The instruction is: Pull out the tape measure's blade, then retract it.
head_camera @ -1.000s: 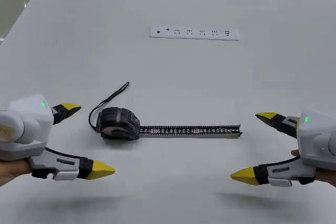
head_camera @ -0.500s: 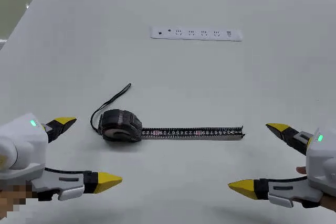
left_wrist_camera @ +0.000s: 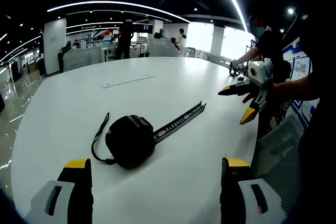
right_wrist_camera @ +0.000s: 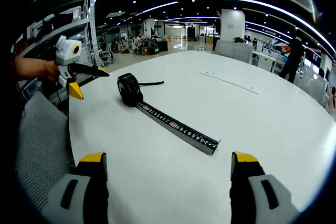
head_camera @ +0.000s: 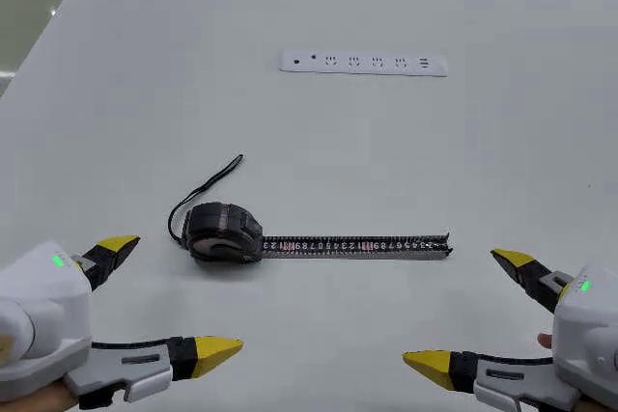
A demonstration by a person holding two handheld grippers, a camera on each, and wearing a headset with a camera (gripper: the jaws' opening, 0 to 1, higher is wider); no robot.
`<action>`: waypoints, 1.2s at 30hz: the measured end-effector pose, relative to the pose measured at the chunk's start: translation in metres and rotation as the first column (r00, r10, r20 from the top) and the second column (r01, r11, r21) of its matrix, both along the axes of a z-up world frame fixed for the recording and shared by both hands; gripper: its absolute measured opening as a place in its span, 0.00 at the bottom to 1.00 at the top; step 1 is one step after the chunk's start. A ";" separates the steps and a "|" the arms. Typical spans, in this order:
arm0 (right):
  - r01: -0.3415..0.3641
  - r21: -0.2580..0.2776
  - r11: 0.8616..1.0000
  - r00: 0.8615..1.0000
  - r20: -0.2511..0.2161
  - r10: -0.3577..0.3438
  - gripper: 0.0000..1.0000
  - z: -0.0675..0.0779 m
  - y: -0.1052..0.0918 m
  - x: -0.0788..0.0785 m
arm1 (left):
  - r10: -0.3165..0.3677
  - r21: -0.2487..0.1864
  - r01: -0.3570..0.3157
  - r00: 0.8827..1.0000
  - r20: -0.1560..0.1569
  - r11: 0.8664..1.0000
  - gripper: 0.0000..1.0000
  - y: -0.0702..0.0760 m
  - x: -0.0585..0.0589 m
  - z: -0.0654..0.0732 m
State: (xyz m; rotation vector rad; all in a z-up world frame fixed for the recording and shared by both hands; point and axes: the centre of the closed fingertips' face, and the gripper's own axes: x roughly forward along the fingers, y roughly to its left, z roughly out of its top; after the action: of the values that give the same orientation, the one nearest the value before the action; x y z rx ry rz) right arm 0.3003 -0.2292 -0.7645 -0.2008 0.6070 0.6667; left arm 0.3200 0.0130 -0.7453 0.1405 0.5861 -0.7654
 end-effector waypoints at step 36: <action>0.160 0.033 0.987 0.987 0.015 -0.160 0.98 0.012 0.026 -0.012 | 0.239 -0.013 -0.239 0.970 0.029 0.971 1.00 -0.006 -0.003 0.009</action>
State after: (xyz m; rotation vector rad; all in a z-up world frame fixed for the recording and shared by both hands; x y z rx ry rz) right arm 0.2883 -0.2031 -0.7528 -0.1271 0.5886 0.5183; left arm 0.3172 0.0072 -0.7364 0.0710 0.5586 -0.5307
